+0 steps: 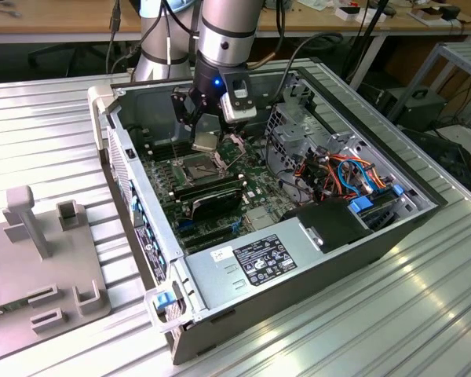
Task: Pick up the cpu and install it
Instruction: 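Place the cpu into insertion slot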
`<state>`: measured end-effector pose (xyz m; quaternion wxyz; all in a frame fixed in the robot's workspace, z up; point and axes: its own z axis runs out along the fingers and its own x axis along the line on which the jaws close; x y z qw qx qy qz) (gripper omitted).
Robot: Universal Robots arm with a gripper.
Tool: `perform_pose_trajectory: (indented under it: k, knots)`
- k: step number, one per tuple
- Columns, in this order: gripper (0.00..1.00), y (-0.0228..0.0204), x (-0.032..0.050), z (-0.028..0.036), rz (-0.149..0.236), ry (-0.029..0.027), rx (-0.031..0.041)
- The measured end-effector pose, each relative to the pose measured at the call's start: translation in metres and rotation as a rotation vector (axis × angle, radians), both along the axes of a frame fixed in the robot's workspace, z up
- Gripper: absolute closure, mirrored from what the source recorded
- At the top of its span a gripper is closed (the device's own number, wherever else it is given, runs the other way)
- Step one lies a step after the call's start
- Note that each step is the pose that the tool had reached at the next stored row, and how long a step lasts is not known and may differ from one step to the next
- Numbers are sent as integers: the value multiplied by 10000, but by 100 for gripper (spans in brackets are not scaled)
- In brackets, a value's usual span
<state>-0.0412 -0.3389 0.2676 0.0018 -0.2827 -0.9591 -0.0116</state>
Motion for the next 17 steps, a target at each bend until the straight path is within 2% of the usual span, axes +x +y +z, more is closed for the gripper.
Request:
perform_pose_trajectory:
  k: [1, 3, 6, 7, 8, 13, 17]
  knots:
    - [45, 0, 0, -2, -147, 0, 0]
    - [45, 0, 0, -10, -672, 0, 1]
    - [45, 0, 0, -15, -1150, 1, -1]
    - [45, 0, 0, -18, -1377, 0, -1]
    - [45, 0, 0, -24, -1849, 0, -3]
    - [45, 0, 0, -36, -2867, 0, -8]
    - [45, 0, 0, -37, -2888, 0, -6]
